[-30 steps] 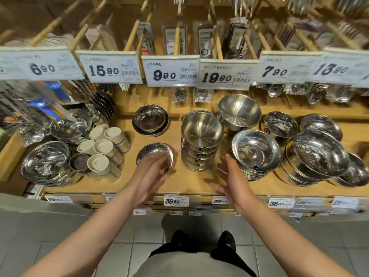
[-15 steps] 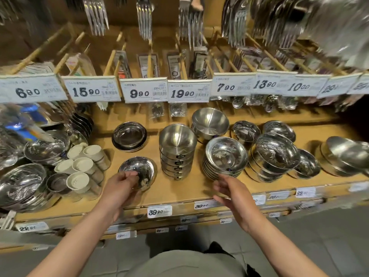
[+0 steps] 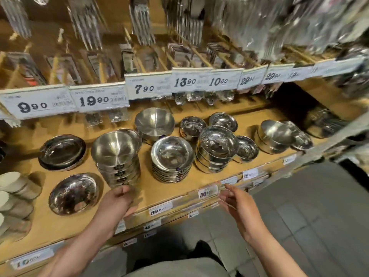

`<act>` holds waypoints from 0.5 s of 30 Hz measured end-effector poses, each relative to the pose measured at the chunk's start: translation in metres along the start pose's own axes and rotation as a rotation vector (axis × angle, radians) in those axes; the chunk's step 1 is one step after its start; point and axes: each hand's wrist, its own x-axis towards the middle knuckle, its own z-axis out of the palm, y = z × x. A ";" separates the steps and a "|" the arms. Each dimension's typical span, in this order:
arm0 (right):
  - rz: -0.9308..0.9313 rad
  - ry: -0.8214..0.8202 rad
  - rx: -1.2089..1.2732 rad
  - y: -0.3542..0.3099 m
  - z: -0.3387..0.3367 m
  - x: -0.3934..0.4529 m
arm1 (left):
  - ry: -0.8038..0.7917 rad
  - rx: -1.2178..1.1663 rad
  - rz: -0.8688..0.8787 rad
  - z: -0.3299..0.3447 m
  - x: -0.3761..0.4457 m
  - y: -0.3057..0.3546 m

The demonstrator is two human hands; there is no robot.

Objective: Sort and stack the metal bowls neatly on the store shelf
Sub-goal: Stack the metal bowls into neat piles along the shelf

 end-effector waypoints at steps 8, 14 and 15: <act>-0.033 -0.013 -0.007 -0.023 -0.042 0.037 | -0.033 0.120 0.020 0.068 0.007 0.012; 0.026 0.013 -0.015 -0.042 -0.110 0.066 | -0.047 0.093 -0.015 0.144 -0.004 0.013; 0.035 0.017 -0.018 -0.045 -0.122 0.073 | -0.055 0.072 -0.020 0.156 -0.005 0.014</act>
